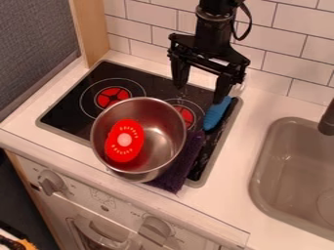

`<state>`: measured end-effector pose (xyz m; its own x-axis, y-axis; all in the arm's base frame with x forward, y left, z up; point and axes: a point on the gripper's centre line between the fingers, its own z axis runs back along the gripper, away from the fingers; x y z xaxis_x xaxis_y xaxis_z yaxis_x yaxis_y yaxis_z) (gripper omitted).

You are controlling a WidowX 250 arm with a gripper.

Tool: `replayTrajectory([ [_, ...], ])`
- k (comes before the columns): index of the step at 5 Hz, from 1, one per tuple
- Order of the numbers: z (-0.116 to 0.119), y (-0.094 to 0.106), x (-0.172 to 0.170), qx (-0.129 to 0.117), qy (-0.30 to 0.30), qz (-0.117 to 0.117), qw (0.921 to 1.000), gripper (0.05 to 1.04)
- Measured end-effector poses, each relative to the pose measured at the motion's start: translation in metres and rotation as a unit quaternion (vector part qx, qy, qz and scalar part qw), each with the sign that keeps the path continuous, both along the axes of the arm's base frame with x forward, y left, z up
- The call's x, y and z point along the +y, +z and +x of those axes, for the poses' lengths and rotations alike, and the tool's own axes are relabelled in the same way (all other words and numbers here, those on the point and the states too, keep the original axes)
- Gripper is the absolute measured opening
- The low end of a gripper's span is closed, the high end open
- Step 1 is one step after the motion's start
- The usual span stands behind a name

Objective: Take the tomato in the pot and put it on the left side of the blue spatula.

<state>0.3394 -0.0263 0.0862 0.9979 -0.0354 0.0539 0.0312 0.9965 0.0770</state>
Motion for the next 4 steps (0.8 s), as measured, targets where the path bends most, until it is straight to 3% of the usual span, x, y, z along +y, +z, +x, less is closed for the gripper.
replayTrajectory([
  [1,-0.004,-0.011,0.0,0.017,0.001,0.0,0.9999,1.001],
  [2,-0.027,-0.002,0.004,0.014,-0.001,-0.001,0.9999,1.001],
  [3,-0.055,0.016,0.022,-0.019,0.02,-0.002,0.9996,1.001],
  [4,-0.079,0.013,0.037,-0.029,0.031,0.003,0.9991,1.001],
])
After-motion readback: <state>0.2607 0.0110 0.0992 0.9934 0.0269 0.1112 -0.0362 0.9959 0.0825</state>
